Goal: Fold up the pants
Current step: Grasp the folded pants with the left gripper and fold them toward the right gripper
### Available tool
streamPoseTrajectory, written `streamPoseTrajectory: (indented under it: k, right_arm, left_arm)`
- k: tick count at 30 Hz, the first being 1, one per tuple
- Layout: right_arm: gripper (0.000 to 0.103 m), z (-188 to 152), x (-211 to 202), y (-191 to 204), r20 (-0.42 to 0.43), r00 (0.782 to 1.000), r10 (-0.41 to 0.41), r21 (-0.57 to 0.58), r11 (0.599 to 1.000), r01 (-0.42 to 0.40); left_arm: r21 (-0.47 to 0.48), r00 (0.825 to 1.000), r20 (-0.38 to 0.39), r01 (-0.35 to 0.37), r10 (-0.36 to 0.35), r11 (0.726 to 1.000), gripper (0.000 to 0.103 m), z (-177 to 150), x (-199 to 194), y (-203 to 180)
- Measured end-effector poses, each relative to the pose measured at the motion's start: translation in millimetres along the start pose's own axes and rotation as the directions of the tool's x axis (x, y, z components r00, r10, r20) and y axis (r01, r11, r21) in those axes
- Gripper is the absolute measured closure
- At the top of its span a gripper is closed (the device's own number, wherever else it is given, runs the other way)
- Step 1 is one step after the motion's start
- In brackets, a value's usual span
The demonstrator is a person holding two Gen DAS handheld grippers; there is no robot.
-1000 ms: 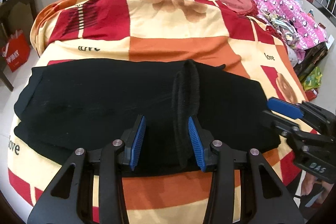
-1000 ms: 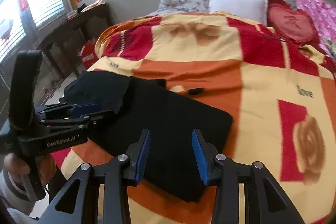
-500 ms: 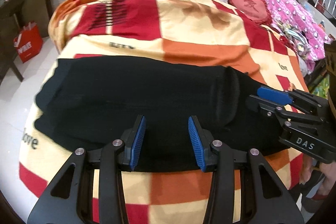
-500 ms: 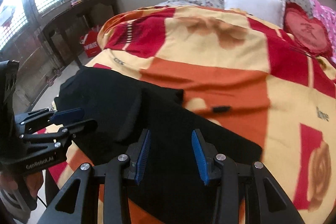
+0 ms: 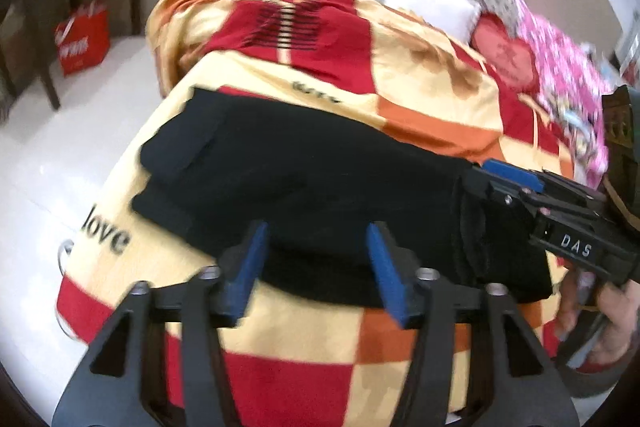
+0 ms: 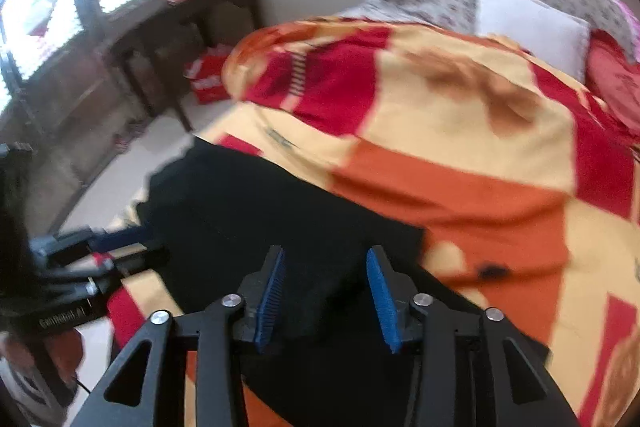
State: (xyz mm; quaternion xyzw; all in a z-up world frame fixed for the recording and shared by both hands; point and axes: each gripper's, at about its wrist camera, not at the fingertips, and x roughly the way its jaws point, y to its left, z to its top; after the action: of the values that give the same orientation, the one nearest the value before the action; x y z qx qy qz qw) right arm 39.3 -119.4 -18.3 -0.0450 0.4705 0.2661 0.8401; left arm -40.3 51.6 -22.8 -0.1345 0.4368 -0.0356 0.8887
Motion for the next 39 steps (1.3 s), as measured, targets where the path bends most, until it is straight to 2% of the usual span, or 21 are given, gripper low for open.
streamPoseTrajectory:
  k: [3,5,10,15,19,23,24,25,26,27,28,29,31,34,37,39]
  right_arm:
    - [0.055,20.8,24.6,17.9,-0.023,0.996,0.092,-0.046,0.995,-0.093]
    - [0.053,36.2,45.7,32.1,-0.050,0.992,0.117,-0.085,0.989,-0.121]
    - [0.048,71.7,97.2,60.1,-0.107,0.980,0.166,-0.147,0.972,-0.181]
    - [0.041,95.5,140.9,83.8,-0.169,0.971,0.168,-0.239,0.949,-0.206]
    - [0.040,104.2,170.6,86.0,-0.218,0.957,0.191,-0.234,0.942,-0.241]
    - [0.040,101.1,192.0,87.3,-0.249,0.937,0.244,-0.219,0.928,-0.300]
    - [0.042,100.5,191.0,85.7,-0.218,0.941,0.257,-0.215,0.928,-0.303]
    - [0.056,99.9,190.9,83.7,-0.204,0.938,0.281,-0.195,0.927,-0.321]
    - [0.066,99.4,190.4,82.3,-0.198,0.936,0.289,-0.179,0.929,-0.325]
    - [0.069,98.9,187.3,80.9,-0.183,0.939,0.290,-0.171,0.932,-0.320]
    - [0.080,99.3,180.1,78.2,-0.157,0.938,0.310,-0.158,0.929,-0.334]
    - [0.086,99.8,172.4,76.3,-0.138,0.934,0.329,-0.151,0.925,-0.349]
    - [0.089,102.4,142.7,68.0,-0.061,0.930,0.362,-0.131,0.921,-0.367]
    - [0.091,104.1,87.6,46.6,0.072,0.909,0.411,-0.089,0.910,-0.405]
    - [0.091,93.7,22.3,14.1,0.207,0.885,0.418,-0.053,0.908,-0.416]
    - [0.091,78.2,-14.2,-8.1,0.265,0.879,0.396,-0.027,0.915,-0.403]
  left_arm:
    - [-0.083,1.000,0.014,-0.024,0.025,0.996,0.041,-5.4,-9.3,28.2]
    - [-0.135,0.999,0.022,-0.039,0.042,0.990,0.041,-8.1,-12.2,42.2]
    - [-0.253,1.000,0.007,-0.024,0.026,0.967,0.041,-8.6,-4.2,65.0]
    - [-0.297,1.000,-0.009,-0.029,0.028,0.954,0.041,-5.8,8.8,73.0]
    - [-0.296,1.000,-0.016,-0.019,0.015,0.955,0.040,-0.2,20.7,70.7]
    - [-0.292,1.000,0.002,-0.016,0.018,0.956,0.033,4.1,24.8,68.2]
    - [-0.291,1.000,0.009,-0.014,0.017,0.957,0.032,4.9,25.6,67.4]
    - [-0.288,1.000,0.015,-0.011,0.015,0.958,0.032,5.7,26.8,66.6]
    - [-0.281,1.000,0.022,-0.001,0.007,0.960,0.032,6.5,28.0,65.4]
    - [-0.277,1.000,0.025,0.019,-0.012,0.961,0.032,7.1,28.8,64.9]
    - [-0.277,0.999,0.029,0.044,-0.038,0.960,0.045,8.5,28.9,64.6]
    - [-0.266,0.998,0.035,0.058,-0.050,0.962,0.058,11.4,26.0,62.3]
    - [-0.213,0.996,0.077,0.054,-0.038,0.976,0.071,17.9,13.7,53.5]
    - [-0.109,0.983,0.162,0.110,-0.092,0.988,0.078,28.5,-16.4,30.5]
    - [0.038,0.961,0.219,0.162,-0.167,0.986,0.080,32.5,-44.0,-9.4]
    - [0.127,0.949,0.217,0.206,-0.230,0.970,0.080,30.0,-53.1,-38.8]
